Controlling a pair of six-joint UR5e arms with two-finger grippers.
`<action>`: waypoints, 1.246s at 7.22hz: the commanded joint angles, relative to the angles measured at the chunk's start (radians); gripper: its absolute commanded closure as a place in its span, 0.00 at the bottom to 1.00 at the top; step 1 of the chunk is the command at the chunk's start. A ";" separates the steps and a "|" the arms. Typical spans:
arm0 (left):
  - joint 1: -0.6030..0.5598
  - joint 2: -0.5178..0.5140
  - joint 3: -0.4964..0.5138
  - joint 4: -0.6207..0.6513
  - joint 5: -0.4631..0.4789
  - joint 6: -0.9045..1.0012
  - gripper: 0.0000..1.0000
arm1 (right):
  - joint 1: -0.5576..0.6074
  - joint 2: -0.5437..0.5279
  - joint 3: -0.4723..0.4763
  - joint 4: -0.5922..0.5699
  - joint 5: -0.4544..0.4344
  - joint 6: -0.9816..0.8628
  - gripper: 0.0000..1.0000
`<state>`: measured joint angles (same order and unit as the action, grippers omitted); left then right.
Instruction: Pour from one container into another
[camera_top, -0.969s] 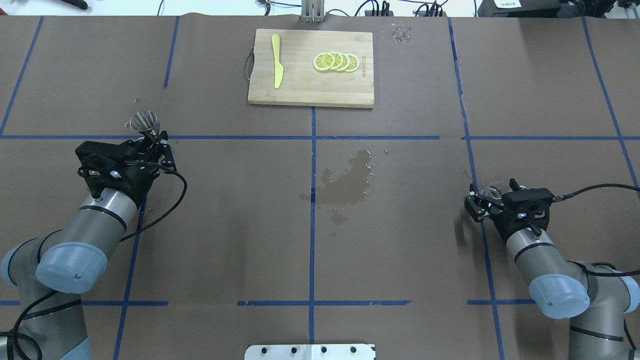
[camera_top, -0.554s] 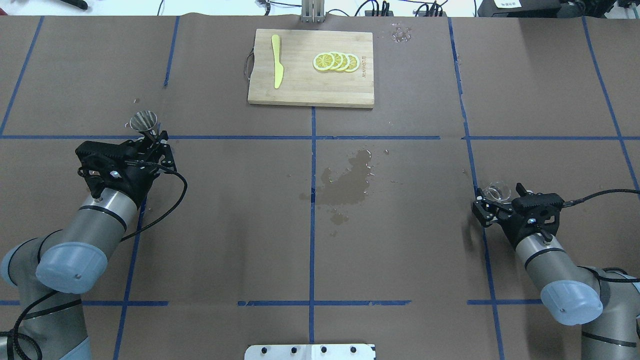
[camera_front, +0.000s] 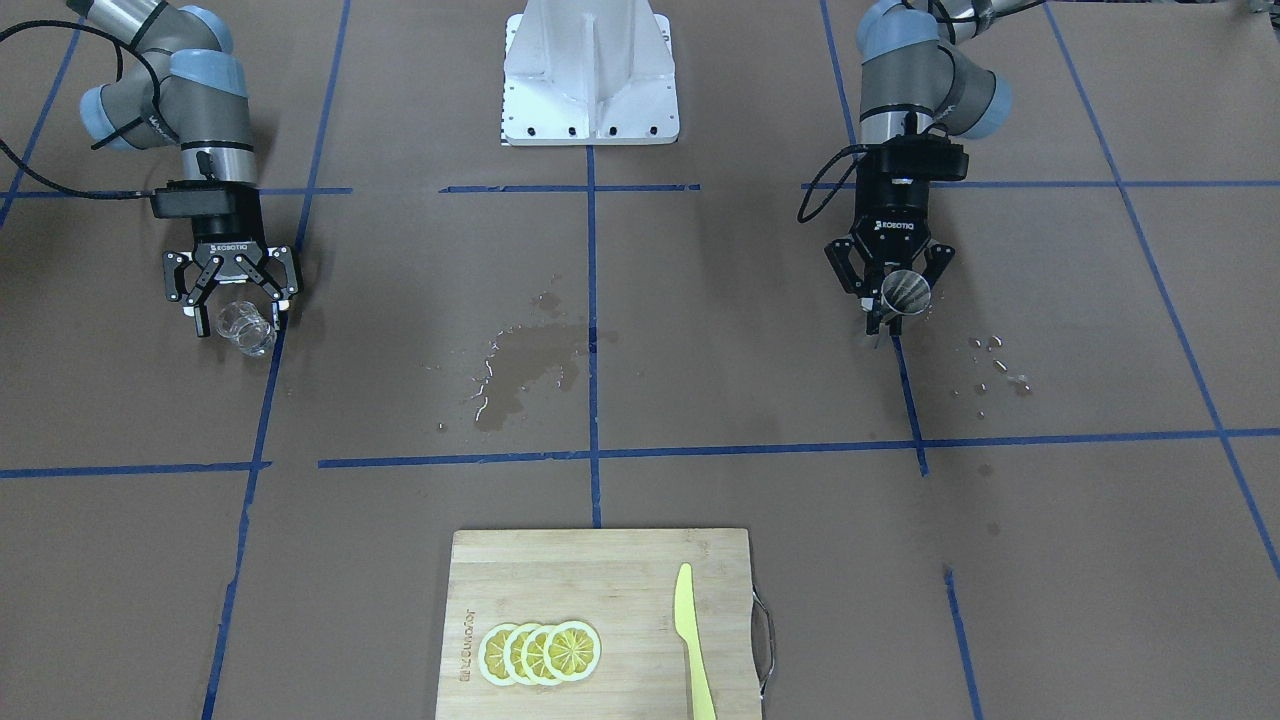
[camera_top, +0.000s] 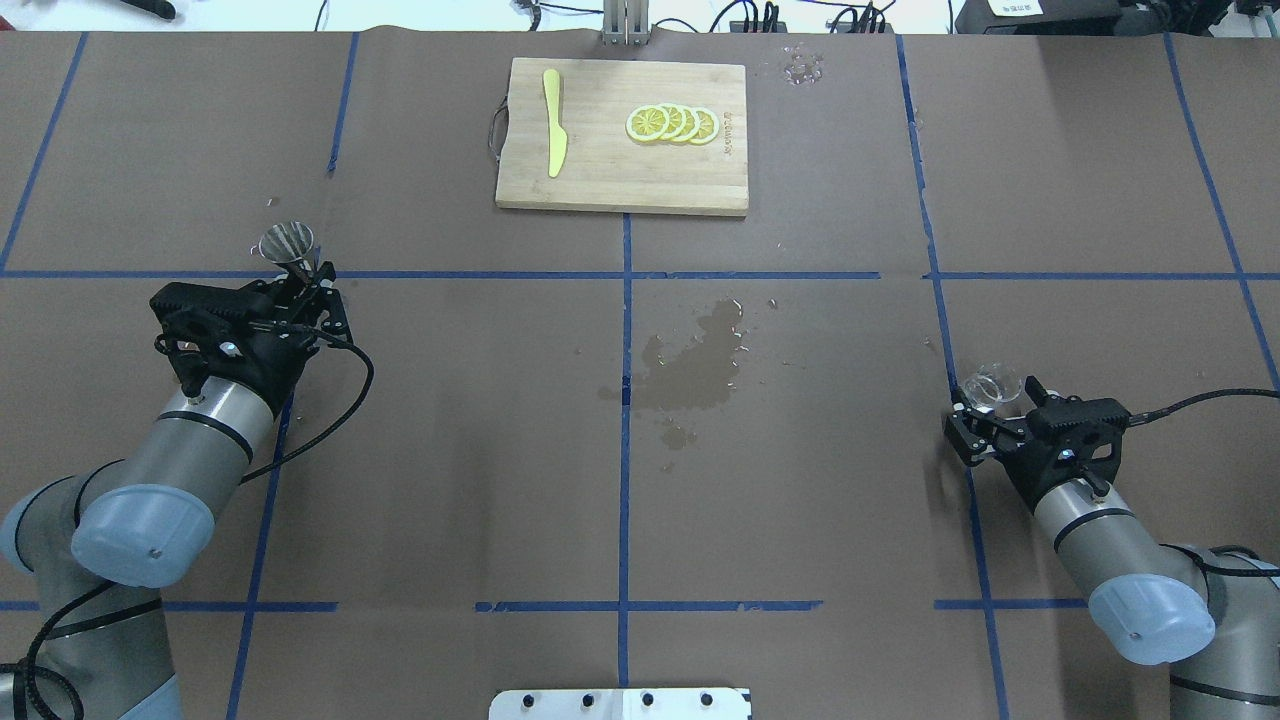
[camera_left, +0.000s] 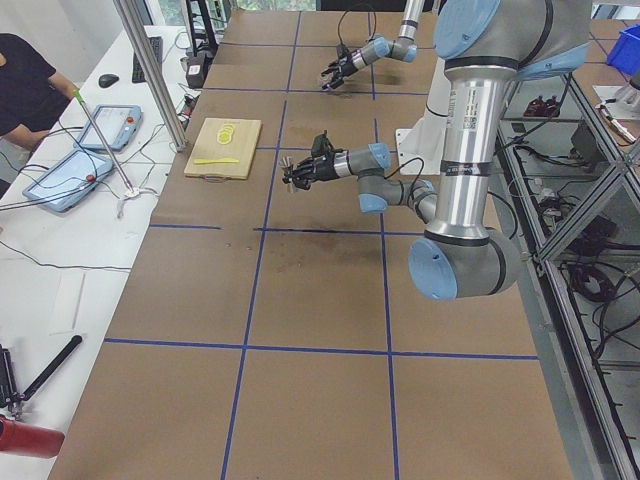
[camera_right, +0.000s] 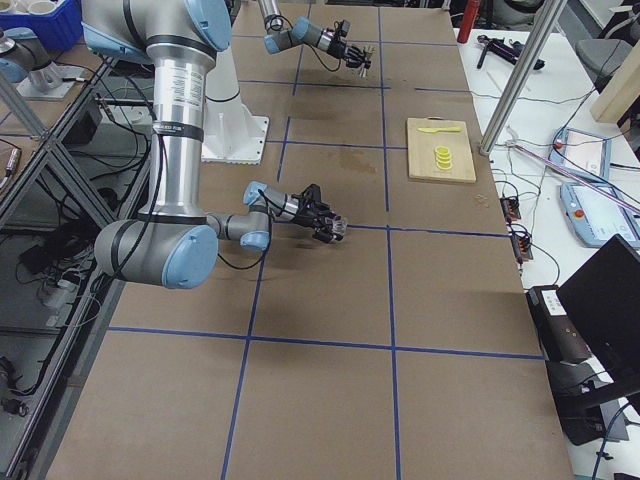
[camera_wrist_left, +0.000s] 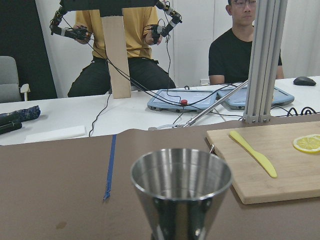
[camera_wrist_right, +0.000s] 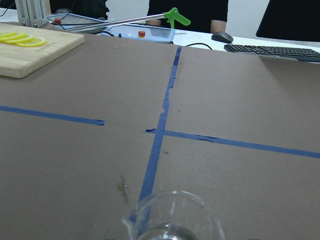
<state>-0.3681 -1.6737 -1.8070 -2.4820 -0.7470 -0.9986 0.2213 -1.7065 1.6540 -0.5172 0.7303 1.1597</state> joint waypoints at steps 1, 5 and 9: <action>0.000 0.000 -0.002 0.000 0.000 0.000 1.00 | -0.008 0.002 -0.003 0.000 0.000 0.000 0.19; 0.000 0.000 -0.002 0.000 0.000 0.000 1.00 | -0.008 0.004 0.003 0.000 0.009 -0.012 1.00; 0.005 -0.004 -0.005 0.000 0.000 -0.002 1.00 | 0.000 -0.005 0.142 -0.003 0.036 -0.031 1.00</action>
<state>-0.3663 -1.6764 -1.8106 -2.4820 -0.7471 -0.9997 0.2180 -1.7083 1.7369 -0.5177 0.7471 1.1390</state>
